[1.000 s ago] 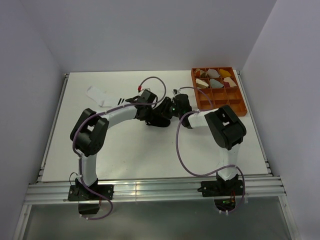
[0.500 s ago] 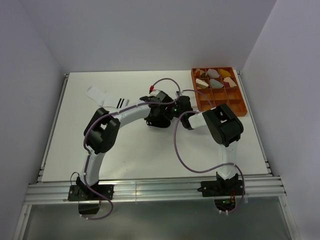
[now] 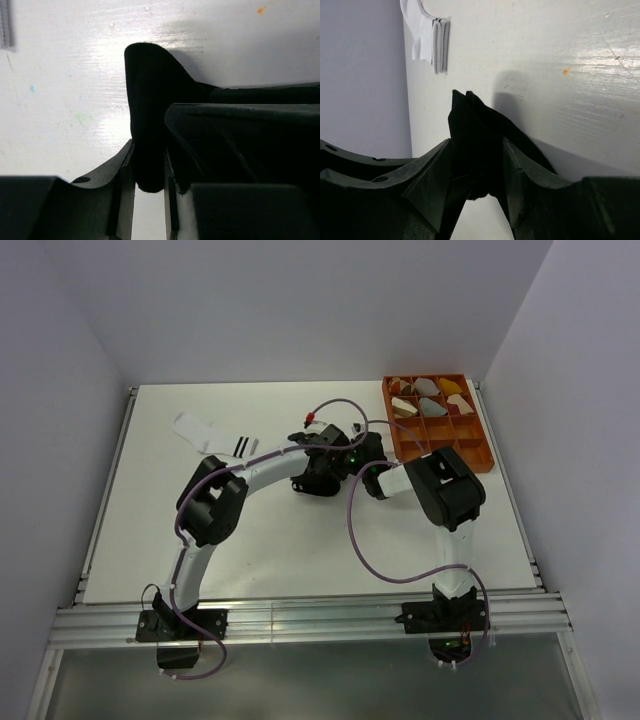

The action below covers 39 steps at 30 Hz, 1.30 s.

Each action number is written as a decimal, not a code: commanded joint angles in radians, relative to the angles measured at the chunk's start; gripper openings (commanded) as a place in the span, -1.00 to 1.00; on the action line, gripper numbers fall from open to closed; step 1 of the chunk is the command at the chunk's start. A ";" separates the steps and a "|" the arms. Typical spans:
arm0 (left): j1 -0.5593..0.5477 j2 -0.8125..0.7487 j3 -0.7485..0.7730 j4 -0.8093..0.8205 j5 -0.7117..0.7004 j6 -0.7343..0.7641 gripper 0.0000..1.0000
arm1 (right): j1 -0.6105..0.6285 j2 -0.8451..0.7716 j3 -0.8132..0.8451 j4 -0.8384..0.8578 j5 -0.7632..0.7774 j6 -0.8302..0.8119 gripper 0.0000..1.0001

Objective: Roll the socks
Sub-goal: Roll the sock at the center of the board.

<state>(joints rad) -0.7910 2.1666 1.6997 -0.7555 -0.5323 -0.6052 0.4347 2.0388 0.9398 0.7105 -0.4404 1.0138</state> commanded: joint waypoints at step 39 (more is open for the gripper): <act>0.208 -0.450 -0.569 0.638 0.523 -0.197 0.42 | 0.013 0.037 -0.006 0.017 -0.035 -0.110 -1.00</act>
<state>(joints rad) -0.6418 1.8145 1.2133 -0.3401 -0.1707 -0.7246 0.4381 2.0811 0.9459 0.7532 -0.4908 0.9451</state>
